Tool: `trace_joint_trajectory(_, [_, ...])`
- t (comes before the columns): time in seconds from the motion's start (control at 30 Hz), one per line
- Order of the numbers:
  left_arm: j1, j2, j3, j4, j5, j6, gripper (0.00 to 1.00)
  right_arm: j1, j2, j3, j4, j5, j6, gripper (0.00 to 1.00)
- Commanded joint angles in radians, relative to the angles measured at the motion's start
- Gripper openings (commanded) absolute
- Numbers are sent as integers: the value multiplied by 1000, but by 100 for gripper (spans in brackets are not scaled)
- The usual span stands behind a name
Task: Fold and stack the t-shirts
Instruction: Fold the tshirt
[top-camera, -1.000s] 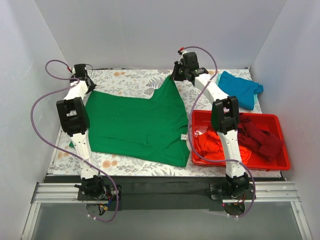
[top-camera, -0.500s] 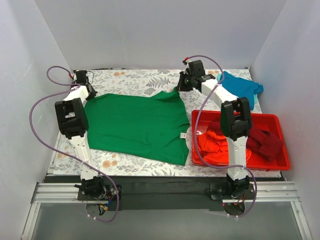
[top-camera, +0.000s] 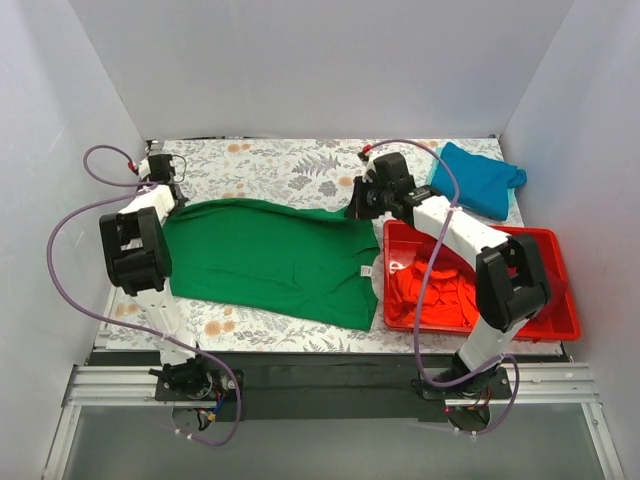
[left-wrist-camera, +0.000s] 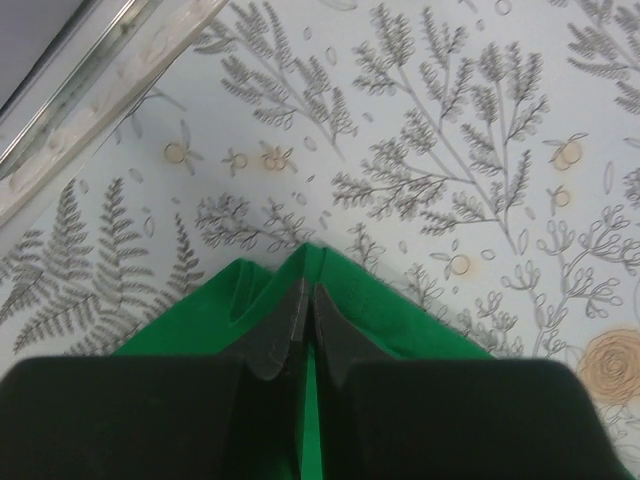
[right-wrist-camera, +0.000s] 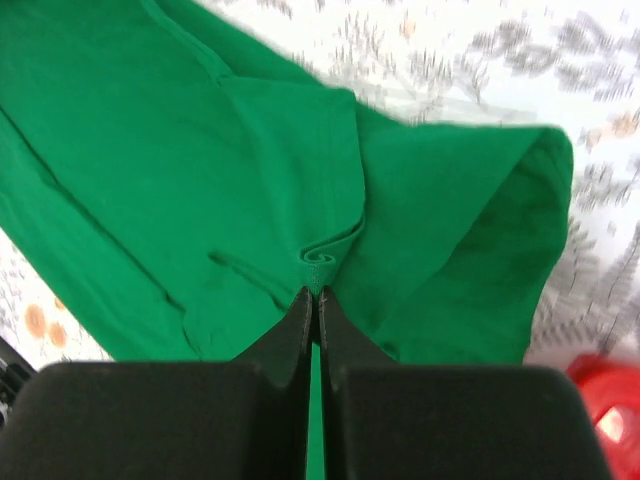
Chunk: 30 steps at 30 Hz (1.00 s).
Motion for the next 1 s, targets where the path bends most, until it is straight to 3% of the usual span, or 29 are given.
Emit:
trace_joint_trajectory(0.0, [22,-106,-59,22,-49,-23,0,23,-85,-76,26,34,19,1])
trace_joint_trajectory(0.33, [41,-294,-192,97,-41,-29,0,68,-251,-237,24,67,62,1])
trace_joint_trajectory(0.97, [45,-425,-407,42,-72,12,0,191,-404,-447,24,141,146,1])
